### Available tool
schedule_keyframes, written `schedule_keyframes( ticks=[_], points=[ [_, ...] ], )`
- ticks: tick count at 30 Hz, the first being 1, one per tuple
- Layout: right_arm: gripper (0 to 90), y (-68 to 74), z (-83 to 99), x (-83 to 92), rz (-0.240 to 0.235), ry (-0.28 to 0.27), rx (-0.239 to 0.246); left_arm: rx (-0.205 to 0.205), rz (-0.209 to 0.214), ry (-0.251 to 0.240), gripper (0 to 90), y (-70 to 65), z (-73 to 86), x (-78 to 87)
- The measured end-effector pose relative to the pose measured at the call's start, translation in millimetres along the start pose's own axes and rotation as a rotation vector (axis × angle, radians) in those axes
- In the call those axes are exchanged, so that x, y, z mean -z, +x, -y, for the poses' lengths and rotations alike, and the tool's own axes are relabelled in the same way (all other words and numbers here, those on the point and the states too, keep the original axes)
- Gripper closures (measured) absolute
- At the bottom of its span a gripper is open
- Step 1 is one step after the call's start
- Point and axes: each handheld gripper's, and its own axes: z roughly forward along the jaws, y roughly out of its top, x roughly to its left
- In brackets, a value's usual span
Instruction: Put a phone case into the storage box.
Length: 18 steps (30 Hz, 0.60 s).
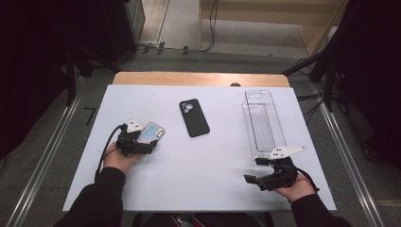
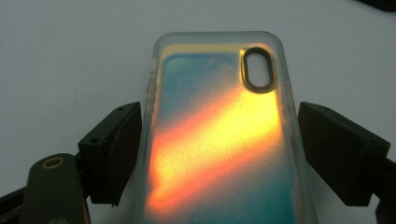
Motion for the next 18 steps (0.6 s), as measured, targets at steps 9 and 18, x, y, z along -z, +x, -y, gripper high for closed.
schedule_keyframes(
  ticks=[9,18],
  points=[
    [13.4,0.3,-0.1,-0.4,-0.001,0.0,0.003,0.012,0.0,0.023,17.5,-0.4,-3.6,0.2],
    [13.4,0.2,-0.4,-0.8,-0.003,-0.001,0.004,0.056,0.019,0.042,17.6,1.9,-7.7,2.5]
  ],
)
